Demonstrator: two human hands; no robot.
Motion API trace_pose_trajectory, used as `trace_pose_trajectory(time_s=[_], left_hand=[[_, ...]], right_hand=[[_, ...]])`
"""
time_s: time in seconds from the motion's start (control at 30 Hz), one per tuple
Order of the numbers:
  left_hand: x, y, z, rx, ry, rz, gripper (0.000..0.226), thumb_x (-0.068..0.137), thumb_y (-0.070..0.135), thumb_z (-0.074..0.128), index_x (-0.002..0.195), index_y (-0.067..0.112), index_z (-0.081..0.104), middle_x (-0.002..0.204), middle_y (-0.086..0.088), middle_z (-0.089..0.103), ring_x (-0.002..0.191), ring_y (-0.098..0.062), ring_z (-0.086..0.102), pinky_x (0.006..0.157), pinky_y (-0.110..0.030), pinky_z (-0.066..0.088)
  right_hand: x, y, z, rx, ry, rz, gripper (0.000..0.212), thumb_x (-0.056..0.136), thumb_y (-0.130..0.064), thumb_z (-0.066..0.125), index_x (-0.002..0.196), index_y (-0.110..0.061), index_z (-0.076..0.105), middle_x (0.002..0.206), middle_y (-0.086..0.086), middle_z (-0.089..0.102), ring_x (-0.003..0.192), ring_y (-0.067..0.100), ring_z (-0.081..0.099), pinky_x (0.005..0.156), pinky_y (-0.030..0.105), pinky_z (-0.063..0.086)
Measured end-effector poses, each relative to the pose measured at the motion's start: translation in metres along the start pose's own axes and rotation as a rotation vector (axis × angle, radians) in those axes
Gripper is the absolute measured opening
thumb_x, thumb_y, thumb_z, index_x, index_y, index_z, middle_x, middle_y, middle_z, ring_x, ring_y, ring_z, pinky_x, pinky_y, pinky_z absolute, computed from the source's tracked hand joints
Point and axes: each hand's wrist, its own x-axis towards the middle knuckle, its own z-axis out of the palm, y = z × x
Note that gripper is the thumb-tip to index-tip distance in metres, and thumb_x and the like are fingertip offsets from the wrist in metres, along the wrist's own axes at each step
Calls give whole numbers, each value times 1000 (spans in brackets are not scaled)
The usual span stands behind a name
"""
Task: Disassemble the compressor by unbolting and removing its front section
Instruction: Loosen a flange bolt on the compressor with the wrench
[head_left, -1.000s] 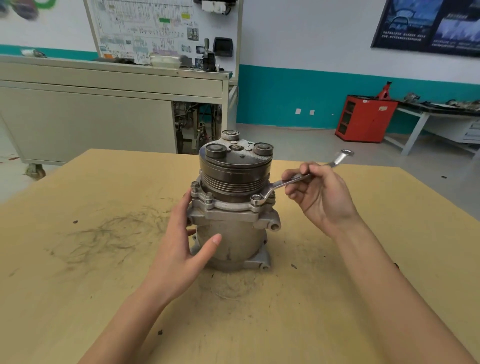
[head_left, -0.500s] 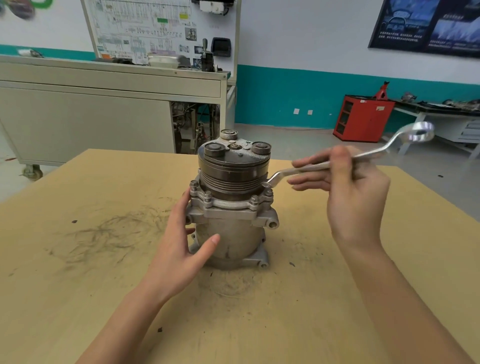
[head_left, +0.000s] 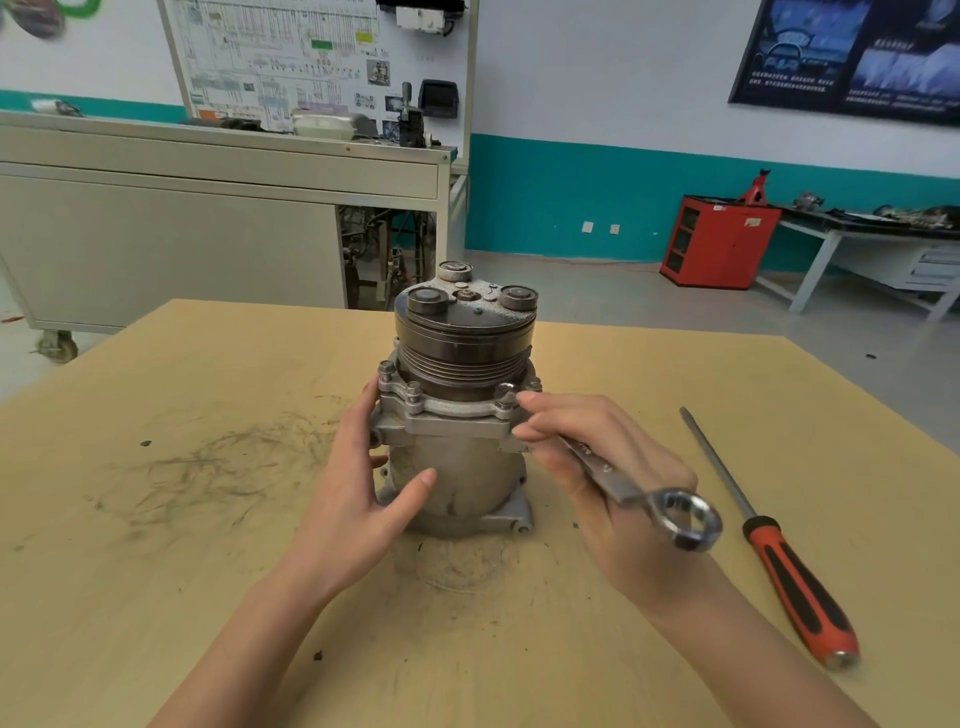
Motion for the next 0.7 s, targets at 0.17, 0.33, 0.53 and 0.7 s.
trace_pose_trajectory(time_s=[0.17,0.33,0.53,0.7], left_hand=[[0,-2,1,9,2,-9,85,78,43,62,134,67,3,136,48,17,122,21,36,88,-6,39],[0,-4,2,-1,7,-23,85,78,41,63,138,59,5,142,37,22,124,19,34,89,-5,39],[0,-2,1,3,4,-37,84,79,43,62,137,58,4,142,32,24,129,7,34,95,-13,37],[0,0,1,-7,-2,-32,83,79,42,62,135,60,4,140,36,23,130,3,36,94,-12,37]], right_hand=[[-7,3,5,187,93,102,37,100,-31,41,92,-4,64,95,14,65,97,22,65,74,42,57],[-10,0,9,377,160,251,27,99,-37,40,102,-17,58,100,5,64,94,26,67,77,36,57],[-7,-8,5,436,129,434,11,94,-21,43,100,-20,52,115,4,62,96,18,68,82,28,55],[-1,-11,6,371,43,435,10,93,-26,43,98,-26,52,106,-5,67,96,12,67,80,26,55]])
